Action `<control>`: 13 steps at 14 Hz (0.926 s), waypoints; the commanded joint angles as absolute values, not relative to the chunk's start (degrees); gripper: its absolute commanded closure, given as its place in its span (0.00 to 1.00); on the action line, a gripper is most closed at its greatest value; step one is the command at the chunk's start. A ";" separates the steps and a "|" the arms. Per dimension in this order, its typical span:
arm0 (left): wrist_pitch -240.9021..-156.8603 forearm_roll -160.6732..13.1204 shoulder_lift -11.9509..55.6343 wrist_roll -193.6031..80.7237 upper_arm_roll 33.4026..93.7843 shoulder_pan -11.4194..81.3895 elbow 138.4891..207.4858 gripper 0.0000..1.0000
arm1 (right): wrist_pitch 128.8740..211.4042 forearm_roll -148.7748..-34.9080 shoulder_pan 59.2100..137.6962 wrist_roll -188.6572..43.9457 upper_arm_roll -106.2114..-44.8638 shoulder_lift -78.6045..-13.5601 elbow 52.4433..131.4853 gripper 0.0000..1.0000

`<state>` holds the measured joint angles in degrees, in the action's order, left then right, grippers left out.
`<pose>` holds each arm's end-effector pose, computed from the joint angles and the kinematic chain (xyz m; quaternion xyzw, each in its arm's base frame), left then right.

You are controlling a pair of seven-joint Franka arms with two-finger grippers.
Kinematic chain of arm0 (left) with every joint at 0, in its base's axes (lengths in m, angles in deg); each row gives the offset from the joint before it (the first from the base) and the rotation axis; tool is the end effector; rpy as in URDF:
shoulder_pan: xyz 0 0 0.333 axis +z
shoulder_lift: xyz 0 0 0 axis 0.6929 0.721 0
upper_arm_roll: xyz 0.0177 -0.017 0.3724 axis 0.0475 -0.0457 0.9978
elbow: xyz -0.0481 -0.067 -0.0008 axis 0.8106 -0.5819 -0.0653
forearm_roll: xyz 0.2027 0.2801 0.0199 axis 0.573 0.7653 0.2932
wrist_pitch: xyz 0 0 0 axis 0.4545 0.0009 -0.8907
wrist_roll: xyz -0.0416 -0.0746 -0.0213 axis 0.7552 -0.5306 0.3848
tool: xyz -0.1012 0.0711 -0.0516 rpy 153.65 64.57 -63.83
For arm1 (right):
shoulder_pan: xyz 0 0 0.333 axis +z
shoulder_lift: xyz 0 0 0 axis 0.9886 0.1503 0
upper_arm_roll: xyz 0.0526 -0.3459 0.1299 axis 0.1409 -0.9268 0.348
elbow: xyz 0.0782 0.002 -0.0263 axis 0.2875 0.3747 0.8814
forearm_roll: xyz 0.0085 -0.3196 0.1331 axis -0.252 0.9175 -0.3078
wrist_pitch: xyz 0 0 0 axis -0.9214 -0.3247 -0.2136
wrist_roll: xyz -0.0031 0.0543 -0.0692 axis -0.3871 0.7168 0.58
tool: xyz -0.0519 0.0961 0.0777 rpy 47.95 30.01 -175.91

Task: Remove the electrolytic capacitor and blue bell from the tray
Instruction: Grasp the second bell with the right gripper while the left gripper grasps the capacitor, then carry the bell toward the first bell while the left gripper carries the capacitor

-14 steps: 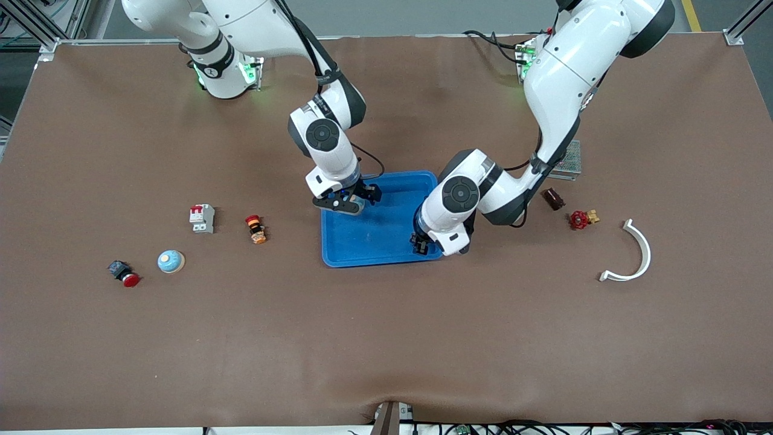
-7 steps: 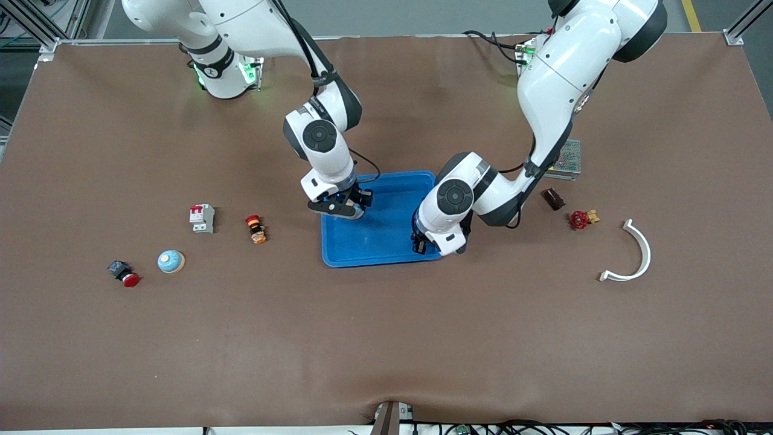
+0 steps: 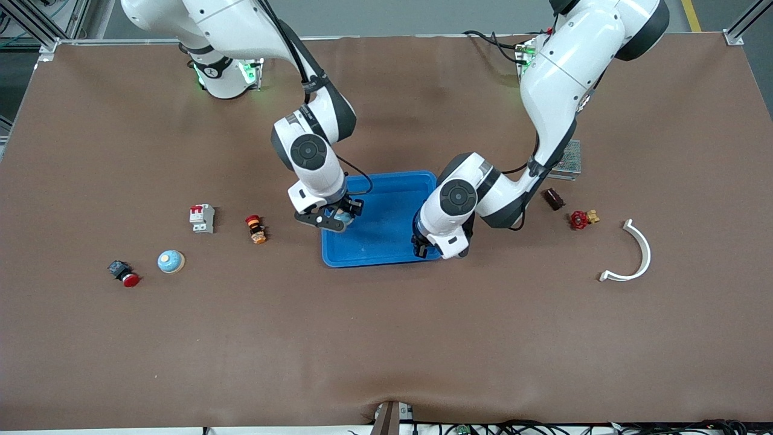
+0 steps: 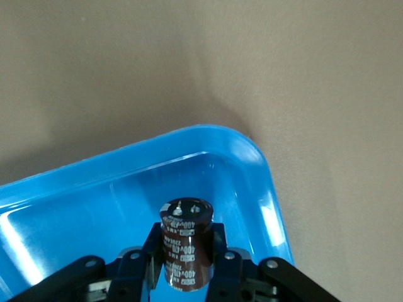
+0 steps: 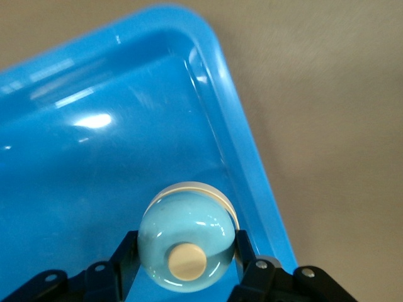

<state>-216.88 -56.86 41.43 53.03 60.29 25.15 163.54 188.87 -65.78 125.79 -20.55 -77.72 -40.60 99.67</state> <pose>0.5760 -0.4138 0.2493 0.7829 0.6163 -0.0738 0.0412 0.4977 0.3914 0.3035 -0.9888 0.1451 0.0297 0.0205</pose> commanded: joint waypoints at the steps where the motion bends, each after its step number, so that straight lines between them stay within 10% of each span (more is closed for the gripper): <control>1: -211.81 -56.35 37.19 52.34 60.74 25.05 164.24 1.00 | 181.72 -64.49 122.76 -20.82 -77.21 -41.60 94.56 1.00; 13: -200.11 -57.31 19.70 14.66 59.42 41.38 180.05 1.00 | 181.33 -56.67 101.06 -56.23 -79.23 -41.69 94.98 1.00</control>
<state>-200.72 -56.83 24.24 20.85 60.17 37.60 175.09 180.05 -58.14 102.88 -53.78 -79.97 -41.94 94.01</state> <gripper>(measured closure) 0.661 0.352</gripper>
